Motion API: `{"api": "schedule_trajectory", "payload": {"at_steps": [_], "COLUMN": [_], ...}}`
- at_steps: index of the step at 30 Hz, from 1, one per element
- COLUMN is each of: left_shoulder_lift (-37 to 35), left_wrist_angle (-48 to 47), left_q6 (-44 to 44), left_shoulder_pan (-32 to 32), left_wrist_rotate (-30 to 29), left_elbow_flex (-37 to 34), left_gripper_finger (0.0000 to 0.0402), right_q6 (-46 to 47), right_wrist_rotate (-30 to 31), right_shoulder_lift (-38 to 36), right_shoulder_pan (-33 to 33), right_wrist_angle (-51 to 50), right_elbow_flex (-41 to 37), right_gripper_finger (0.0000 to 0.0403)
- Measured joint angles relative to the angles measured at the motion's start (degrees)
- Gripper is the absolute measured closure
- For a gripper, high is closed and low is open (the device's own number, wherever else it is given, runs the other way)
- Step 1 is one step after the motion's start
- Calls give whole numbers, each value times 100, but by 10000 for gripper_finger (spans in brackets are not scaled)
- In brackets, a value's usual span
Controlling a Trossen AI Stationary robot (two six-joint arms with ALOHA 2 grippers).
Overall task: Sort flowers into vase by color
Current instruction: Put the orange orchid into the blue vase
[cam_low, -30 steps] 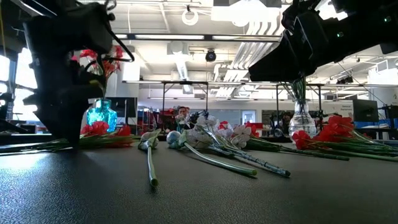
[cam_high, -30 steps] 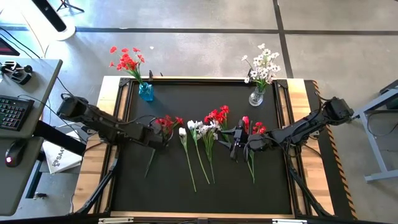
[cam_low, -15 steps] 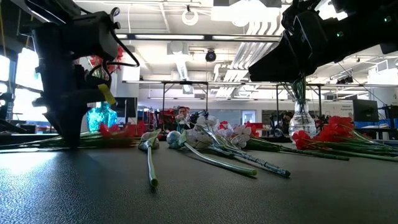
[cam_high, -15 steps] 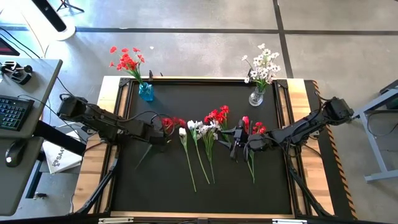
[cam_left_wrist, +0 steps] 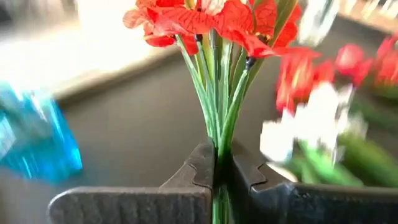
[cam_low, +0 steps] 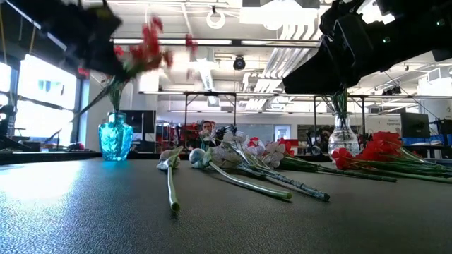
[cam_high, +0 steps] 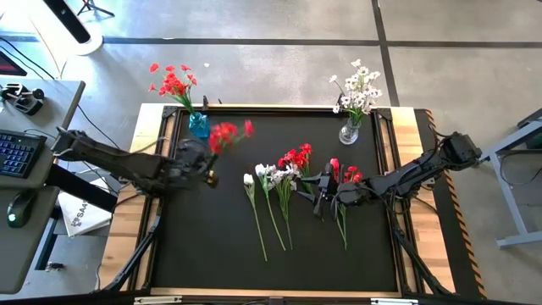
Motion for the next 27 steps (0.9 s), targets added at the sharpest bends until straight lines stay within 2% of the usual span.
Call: {"api": "schedule_trajectory", "payload": {"at_steps": [3, 6, 9, 11, 13, 15, 19, 23, 27], "left_shoulder_lift": [-547, -969, -1290, -1492, -1631, -1762, -1957, -2137, -2158], "left_wrist_angle": [851, 2024, 3471, 4582, 5539, 6196, 7082, 7382, 7367], "left_q6": [1578, 3282, 4917, 5624, 6058, 6370, 6900, 7198, 6947], "left_shoulder_pan": [119, 404, 853, 1238, 1670, 2115, 2985, 3822, 4589], "left_wrist_rotate": [-286, 134, 1533, 2589, 3203, 3241, 2839, 2499, 2588], "left_elbow_flex": [2, 2, -141, -478, -834, -1171, -1709, -2010, -2243], "left_gripper_finger": [400, 400, 400, 401, 401, 401, 401, 401, 401], "right_q6": [2, 0, -18, -6, 2, 5, 109, 109, 109], "right_wrist_rotate": [153, 293, 323, 322, 322, 313, 248, 233, 235], "right_shoulder_lift": [0, 0, 0, 0, 0, 0, 0, 0, 0], "right_shoulder_pan": [0, 0, -2, 0, 0, -1, -1, 0, -2], "right_wrist_angle": [0, 2, 40, 74, 111, 153, 168, 168, 168], "right_elbow_flex": [0, 0, 0, 0, 0, 0, 0, 0, 0], "right_gripper_finger": [187, 187, 187, 187, 187, 187, 187, 187, 187]}}
